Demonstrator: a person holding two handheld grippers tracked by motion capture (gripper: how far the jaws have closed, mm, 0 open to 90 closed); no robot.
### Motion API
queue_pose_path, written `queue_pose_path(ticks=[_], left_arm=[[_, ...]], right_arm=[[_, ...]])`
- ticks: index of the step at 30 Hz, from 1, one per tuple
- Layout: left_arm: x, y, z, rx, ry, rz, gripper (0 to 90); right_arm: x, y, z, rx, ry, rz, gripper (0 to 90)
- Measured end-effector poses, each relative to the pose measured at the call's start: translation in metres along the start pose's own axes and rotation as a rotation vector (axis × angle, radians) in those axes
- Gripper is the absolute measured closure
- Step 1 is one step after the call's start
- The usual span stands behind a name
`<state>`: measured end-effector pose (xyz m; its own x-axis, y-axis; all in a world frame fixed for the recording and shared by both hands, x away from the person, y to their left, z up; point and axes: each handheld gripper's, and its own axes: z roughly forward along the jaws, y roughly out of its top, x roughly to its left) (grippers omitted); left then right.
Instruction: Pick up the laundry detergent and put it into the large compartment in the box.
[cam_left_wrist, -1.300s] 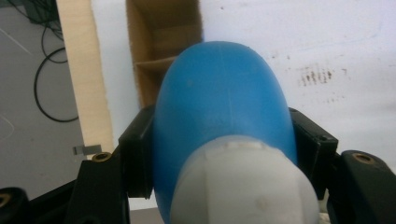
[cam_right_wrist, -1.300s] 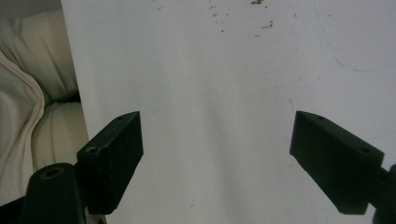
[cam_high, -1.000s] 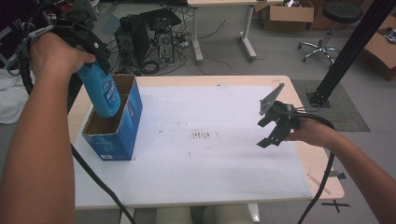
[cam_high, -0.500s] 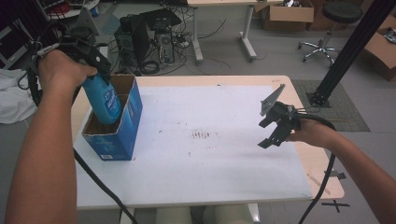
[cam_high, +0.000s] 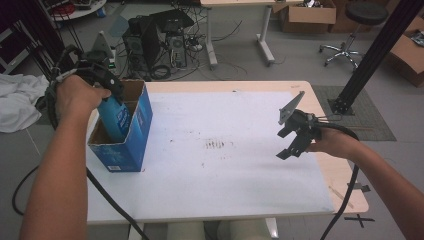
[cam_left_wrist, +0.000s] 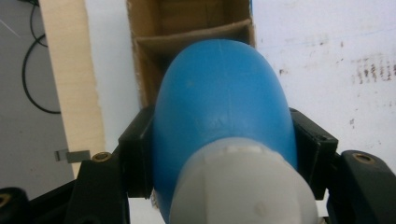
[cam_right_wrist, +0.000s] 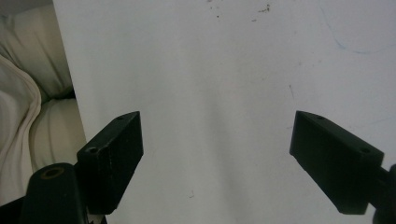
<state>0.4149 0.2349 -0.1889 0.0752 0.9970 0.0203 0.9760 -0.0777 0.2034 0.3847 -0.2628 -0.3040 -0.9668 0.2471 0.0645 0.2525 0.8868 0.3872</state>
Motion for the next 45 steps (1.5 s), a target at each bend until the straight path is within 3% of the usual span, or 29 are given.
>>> queue_pose_path(ticks=[14,28,37,45], left_arm=[[0.006,-0.008,0.044,0.022,-0.016,0.006,38.0],[0.005,-0.015,0.074,0.036,0.005,0.023,38.0],[0.007,-0.018,0.089,0.044,0.004,0.024,38.0],[0.01,-0.019,0.09,0.038,-0.008,0.021,37.9]], right_arm=[[-0.001,-0.006,0.002,0.004,0.004,0.014,17.1],[-0.002,-0.005,0.005,0.009,0.01,0.016,17.1],[-0.003,-0.007,0.007,0.012,0.012,0.026,17.1],[-0.003,-0.007,0.008,0.013,0.014,0.028,17.1]])
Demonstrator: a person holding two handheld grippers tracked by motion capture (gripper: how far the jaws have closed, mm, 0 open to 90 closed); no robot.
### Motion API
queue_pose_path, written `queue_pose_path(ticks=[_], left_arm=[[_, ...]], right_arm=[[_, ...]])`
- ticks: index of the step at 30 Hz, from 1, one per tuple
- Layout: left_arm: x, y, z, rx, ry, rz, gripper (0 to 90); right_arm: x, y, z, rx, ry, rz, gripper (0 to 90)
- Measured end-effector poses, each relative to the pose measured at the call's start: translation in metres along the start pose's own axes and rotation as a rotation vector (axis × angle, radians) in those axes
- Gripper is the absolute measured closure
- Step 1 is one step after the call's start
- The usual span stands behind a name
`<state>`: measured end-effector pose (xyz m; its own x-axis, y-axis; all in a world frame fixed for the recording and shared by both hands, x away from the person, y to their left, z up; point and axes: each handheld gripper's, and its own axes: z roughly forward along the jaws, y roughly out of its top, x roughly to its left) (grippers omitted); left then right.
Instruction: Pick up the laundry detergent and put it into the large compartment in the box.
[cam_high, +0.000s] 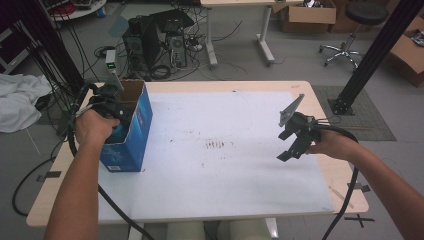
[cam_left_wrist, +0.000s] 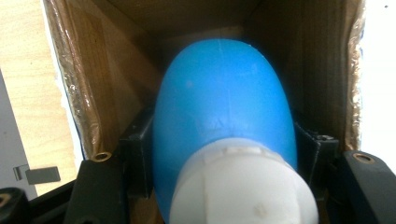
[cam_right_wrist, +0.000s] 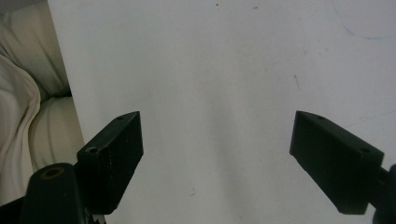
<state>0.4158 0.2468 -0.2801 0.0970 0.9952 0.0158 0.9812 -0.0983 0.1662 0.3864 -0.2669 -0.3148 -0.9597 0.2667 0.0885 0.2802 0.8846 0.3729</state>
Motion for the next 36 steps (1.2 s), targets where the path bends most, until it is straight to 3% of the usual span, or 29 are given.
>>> queue_pose_path(ticks=[13,27,36], left_arm=[[0.004,-0.001,0.0,-0.005,-0.015,-0.006,37.6],[0.008,-0.004,-0.007,-0.067,-0.032,-0.034,33.4],[0.008,-0.005,-0.013,-0.08,-0.034,-0.027,30.1]], right_arm=[[0.0,-0.001,0.001,0.002,0.004,0.0,17.5],[0.001,0.001,0.002,0.002,0.004,-0.01,17.5],[0.003,0.0,0.001,0.003,0.003,-0.011,17.4]])
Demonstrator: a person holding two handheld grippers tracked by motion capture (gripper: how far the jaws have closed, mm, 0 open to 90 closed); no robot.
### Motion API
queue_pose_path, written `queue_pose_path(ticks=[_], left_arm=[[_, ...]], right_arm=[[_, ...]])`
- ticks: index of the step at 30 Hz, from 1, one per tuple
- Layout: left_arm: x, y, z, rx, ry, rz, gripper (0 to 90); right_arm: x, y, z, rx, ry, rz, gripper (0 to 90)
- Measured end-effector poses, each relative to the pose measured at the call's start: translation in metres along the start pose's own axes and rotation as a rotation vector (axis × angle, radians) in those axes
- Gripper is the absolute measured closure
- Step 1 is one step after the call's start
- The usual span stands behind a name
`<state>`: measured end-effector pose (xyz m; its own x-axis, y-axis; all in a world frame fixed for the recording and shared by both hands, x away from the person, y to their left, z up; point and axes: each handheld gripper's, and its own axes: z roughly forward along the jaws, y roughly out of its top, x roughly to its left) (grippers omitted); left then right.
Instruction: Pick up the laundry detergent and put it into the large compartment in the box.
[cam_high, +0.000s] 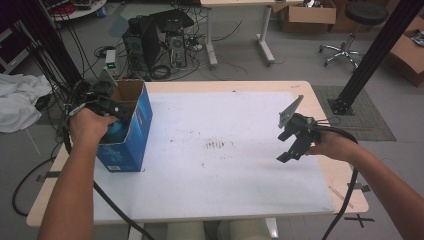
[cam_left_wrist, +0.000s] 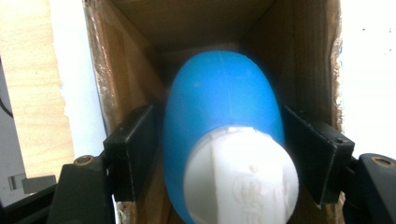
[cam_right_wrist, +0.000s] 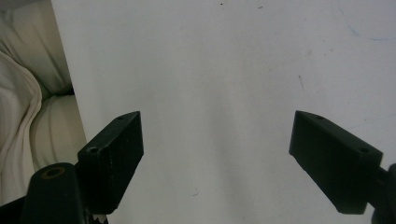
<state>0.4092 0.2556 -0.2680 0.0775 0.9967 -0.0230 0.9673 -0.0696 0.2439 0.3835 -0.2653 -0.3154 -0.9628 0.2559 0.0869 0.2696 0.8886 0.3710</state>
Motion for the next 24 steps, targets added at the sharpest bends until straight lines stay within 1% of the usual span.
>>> queue_pose_path(ticks=[7,11,17,24], left_arm=[[0.001,-0.001,-0.006,-0.006,0.0,0.004,30.1],[0.001,0.0,-0.014,-0.021,0.001,0.012,30.1],[0.0,0.003,-0.027,-0.027,0.007,0.016,29.3],[-0.003,0.006,-0.037,-0.042,0.005,0.028,29.0]], right_arm=[[0.001,0.0,-0.001,0.001,-0.002,-0.002,17.5],[0.001,0.001,-0.001,0.001,-0.003,0.0,17.4],[0.003,0.002,-0.001,0.004,0.0,-0.005,17.5],[0.003,0.001,-0.003,-0.001,0.0,-0.009,17.4]])
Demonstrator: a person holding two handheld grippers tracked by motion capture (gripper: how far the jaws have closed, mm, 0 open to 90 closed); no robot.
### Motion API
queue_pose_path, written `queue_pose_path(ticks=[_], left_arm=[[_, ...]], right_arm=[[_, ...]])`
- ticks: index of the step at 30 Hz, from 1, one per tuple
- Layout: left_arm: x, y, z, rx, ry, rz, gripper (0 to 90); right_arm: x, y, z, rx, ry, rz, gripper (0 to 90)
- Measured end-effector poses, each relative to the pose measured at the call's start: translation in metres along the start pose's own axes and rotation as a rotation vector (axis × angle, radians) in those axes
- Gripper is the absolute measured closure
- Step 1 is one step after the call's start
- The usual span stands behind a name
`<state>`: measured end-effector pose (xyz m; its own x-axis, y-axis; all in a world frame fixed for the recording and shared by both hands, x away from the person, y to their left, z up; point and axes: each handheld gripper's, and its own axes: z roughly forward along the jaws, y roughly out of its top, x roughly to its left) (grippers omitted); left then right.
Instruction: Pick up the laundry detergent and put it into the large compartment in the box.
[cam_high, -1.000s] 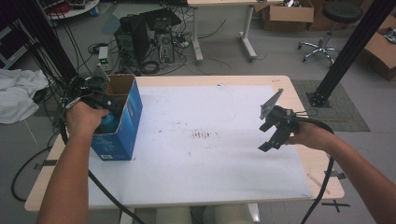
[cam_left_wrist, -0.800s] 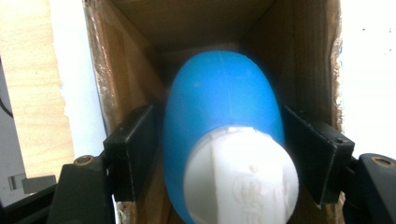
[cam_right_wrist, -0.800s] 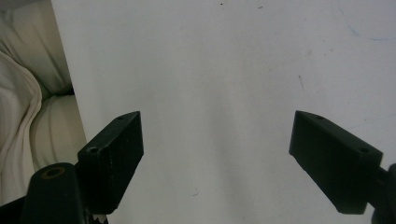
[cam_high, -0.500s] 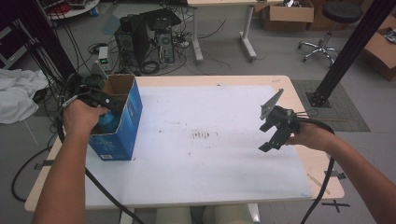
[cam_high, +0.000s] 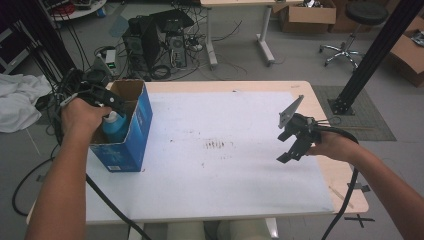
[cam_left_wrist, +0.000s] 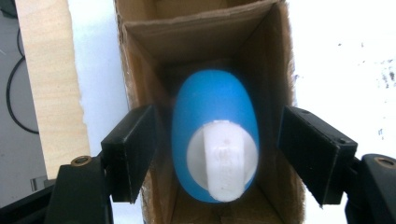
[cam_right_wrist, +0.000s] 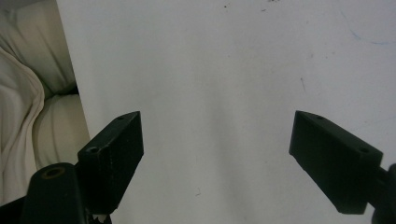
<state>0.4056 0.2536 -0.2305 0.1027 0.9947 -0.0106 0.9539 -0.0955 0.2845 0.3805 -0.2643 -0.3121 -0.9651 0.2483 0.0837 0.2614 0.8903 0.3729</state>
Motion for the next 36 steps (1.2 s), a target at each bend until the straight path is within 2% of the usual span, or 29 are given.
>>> queue_pose_path(ticks=[8,17,21,24,36], left_arm=[[-0.003,0.005,-0.015,-0.026,0.001,0.016,28.2],[-0.02,0.014,-0.038,-0.066,-0.019,0.096,26.6],[-0.029,0.017,-0.042,-0.072,-0.029,0.125,25.5],[-0.037,0.019,-0.045,-0.088,-0.047,0.161,24.4],[-0.062,0.027,-0.05,-0.123,-0.065,0.259,21.5]], right_arm=[[0.0,-0.002,-0.002,-0.004,-0.004,-0.001,17.5],[0.001,-0.001,-0.002,-0.005,-0.005,-0.003,17.5],[0.002,0.0,-0.002,-0.004,-0.006,-0.002,17.5],[0.002,0.0,-0.003,-0.004,-0.005,-0.005,17.4],[0.003,-0.001,-0.004,-0.006,-0.009,0.001,17.5]])
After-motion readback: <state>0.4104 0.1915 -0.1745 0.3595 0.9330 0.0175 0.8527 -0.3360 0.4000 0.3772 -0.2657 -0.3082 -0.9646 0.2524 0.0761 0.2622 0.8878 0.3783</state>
